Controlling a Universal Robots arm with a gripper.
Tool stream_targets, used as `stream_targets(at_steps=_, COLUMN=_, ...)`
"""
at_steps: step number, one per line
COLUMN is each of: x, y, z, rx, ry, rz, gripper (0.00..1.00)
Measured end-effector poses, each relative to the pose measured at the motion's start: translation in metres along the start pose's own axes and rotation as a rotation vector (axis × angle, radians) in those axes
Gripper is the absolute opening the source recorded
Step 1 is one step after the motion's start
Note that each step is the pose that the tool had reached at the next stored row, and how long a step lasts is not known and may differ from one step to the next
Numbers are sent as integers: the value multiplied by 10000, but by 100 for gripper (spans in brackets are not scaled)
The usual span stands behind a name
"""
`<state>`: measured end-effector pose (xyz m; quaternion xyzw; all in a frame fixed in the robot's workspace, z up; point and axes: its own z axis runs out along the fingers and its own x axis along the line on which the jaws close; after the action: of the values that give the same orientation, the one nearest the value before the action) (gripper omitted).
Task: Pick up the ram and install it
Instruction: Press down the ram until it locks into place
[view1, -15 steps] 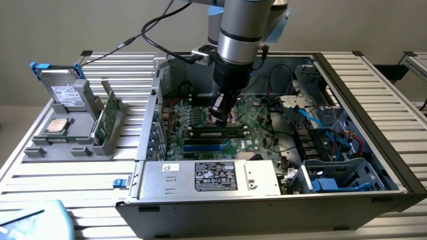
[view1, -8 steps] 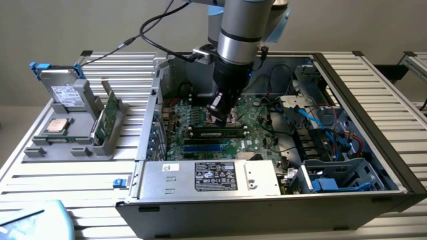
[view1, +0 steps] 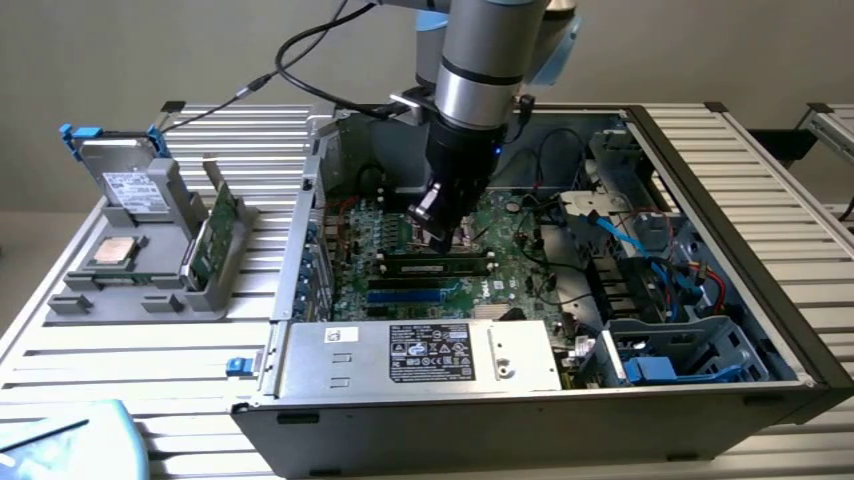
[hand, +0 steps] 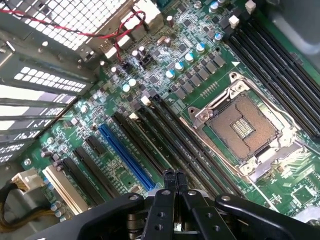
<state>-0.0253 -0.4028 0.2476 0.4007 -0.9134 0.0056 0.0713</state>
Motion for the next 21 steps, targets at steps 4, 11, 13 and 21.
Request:
stream_targets(at_steps=4, x=0, y=0, z=0, rx=-57, ry=-33, rz=528, gripper=11)
stream_targets(at_steps=11, x=-1, y=0, z=5, rx=-165, ry=-83, rz=1508, gripper=11)
stream_targets(at_steps=13, x=-1, y=0, z=8, rx=-197, ry=-96, rz=1792, gripper=11)
stream_targets(at_steps=21, x=-3, y=-1, z=21, rx=-249, ry=-151, rz=2854, gripper=11)
